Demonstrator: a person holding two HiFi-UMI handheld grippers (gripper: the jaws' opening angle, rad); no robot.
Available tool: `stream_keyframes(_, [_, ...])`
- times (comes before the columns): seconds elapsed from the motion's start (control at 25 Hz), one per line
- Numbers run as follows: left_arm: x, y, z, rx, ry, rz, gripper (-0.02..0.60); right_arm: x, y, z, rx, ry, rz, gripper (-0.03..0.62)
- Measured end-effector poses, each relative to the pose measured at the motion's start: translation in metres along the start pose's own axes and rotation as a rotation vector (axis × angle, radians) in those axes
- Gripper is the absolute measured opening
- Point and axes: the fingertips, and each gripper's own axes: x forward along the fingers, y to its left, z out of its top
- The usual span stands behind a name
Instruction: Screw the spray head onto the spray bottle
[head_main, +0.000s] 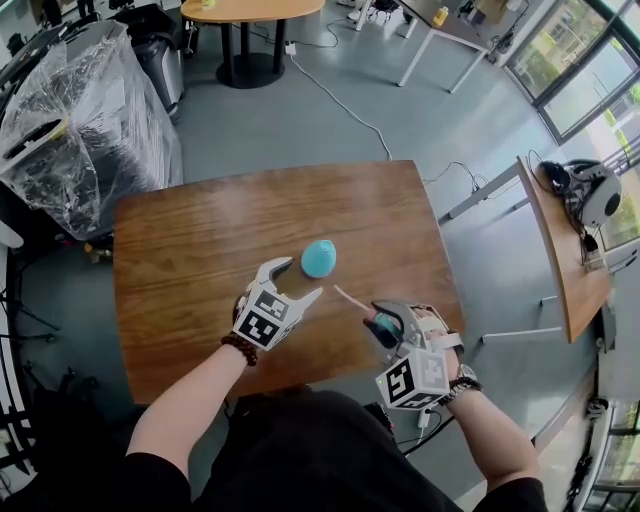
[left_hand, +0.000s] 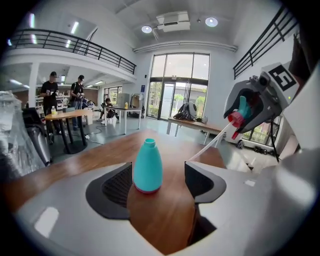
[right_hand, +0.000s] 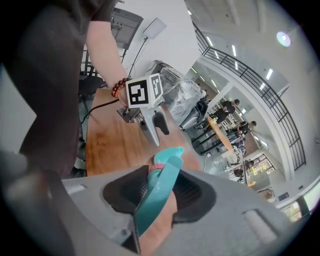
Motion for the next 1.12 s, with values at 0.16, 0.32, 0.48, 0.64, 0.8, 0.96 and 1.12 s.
stream_keyframes(0.16, [0.022,0.009,-0.002,0.040,-0.001,0.055,0.378,-0.002,-0.004,-0.016,0.010,0.010,0.001,0.135])
stream_keyframes(0.32, [0.042,0.010,-0.008,0.066,0.015,0.080,0.401,-0.005,-0.007,-0.031,0.019,0.029,0.000,0.135])
stream_keyframes(0.48, [0.060,0.014,-0.019,0.095,0.043,0.110,0.424,-0.008,-0.012,-0.040,0.028,0.033,-0.001,0.135])
stream_keyframes(0.64, [0.078,0.018,-0.028,0.106,0.067,0.120,0.440,-0.013,-0.015,-0.045,0.035,0.033,-0.001,0.135])
stream_keyframes(0.8, [0.094,0.020,-0.035,0.112,0.095,0.121,0.445,-0.018,-0.018,-0.046,0.044,0.035,0.000,0.135])
stream_keyframes(0.96, [0.104,0.024,-0.042,0.110,0.129,0.144,0.445,-0.023,-0.021,-0.049,0.061,0.036,-0.002,0.135])
stream_keyframes(1.12, [0.108,0.029,-0.050,0.103,0.154,0.154,0.443,-0.026,-0.021,-0.051,0.064,0.036,-0.005,0.135])
